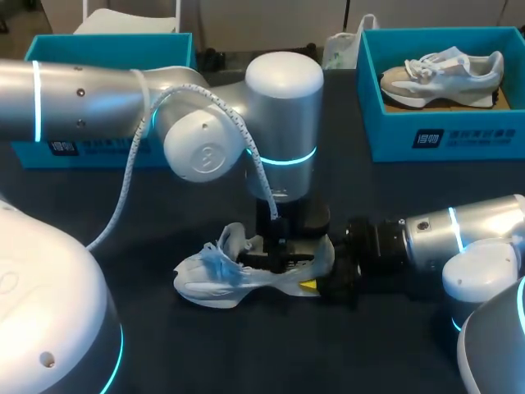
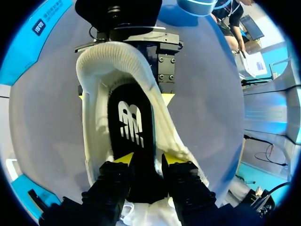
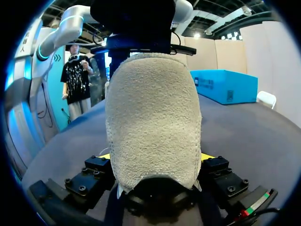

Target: Take the shoe out of the shoebox, open the shoe tongue, remove and reinsert the insole, then place the shoe into the shoebox

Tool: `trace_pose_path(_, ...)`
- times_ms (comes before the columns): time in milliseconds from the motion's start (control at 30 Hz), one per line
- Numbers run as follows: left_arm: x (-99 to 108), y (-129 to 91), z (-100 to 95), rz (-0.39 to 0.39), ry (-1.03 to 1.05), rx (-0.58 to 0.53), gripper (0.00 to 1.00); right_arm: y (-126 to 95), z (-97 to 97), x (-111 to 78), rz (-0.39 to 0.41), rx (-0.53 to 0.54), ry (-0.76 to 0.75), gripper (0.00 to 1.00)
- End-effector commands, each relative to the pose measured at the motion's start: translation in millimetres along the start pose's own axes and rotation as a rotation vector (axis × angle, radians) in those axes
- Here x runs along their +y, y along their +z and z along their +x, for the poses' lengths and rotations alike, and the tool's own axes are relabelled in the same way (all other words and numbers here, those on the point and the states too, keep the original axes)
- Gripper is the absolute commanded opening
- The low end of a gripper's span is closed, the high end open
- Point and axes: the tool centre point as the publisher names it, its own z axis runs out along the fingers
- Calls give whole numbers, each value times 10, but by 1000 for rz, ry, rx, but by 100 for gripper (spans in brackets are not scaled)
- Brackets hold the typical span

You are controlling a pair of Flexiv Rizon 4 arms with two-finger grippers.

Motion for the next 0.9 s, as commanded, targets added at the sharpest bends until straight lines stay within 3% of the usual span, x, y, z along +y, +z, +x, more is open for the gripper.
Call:
trace_pose_path(33, -7, 105, -16, 3, -3, -16, 39, 11, 4, 3, 2, 0, 1, 0)
trace_pose_path(500, -15, 312, -97, -12, -5, -148, 44, 11, 4, 3, 2, 0, 1, 0)
trace_pose_path(767, -25, 280, -257, -15, -52, -271, 38, 11, 4, 3, 2, 0, 1, 0)
trace_pose_path(900, -1, 246, -293, -9, -57, -313, 29, 11, 4, 3, 2, 0, 1, 0)
